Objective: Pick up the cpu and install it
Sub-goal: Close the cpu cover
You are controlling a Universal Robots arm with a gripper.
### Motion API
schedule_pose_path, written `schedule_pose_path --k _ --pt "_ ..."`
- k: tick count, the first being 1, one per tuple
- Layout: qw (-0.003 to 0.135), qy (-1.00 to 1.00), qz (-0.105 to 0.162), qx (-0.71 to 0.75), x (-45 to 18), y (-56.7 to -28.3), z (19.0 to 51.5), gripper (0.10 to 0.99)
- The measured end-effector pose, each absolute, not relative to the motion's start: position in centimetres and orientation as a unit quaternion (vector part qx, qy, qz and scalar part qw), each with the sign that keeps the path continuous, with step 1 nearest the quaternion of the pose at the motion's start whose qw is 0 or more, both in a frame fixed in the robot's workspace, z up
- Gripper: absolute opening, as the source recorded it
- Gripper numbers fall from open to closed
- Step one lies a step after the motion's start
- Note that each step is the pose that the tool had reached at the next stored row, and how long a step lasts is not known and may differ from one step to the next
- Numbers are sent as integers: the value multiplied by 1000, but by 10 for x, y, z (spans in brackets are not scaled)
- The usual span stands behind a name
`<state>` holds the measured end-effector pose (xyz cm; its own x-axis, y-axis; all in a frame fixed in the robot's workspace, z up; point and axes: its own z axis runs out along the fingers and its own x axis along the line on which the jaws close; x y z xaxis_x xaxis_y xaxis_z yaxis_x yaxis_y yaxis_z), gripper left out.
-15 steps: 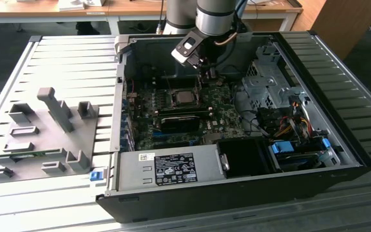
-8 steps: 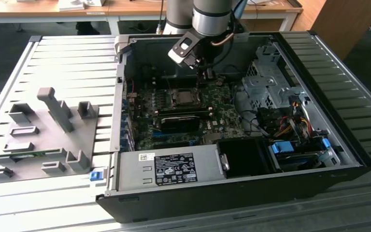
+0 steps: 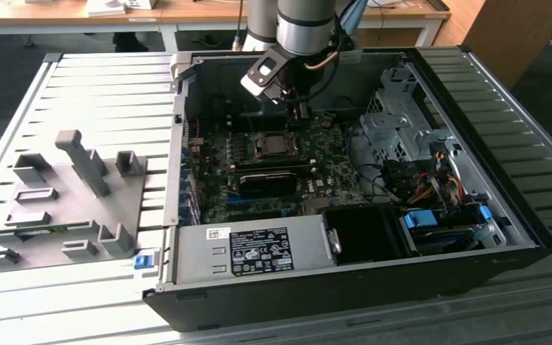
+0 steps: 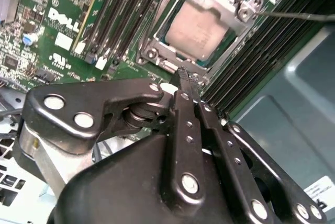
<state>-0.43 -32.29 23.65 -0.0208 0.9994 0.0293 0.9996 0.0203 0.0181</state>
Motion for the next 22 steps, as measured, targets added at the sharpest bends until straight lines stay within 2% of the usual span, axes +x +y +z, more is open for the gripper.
schedule_pose_path --k 22 --pt "4 -714 -17 -700 -41 -323 227 106"
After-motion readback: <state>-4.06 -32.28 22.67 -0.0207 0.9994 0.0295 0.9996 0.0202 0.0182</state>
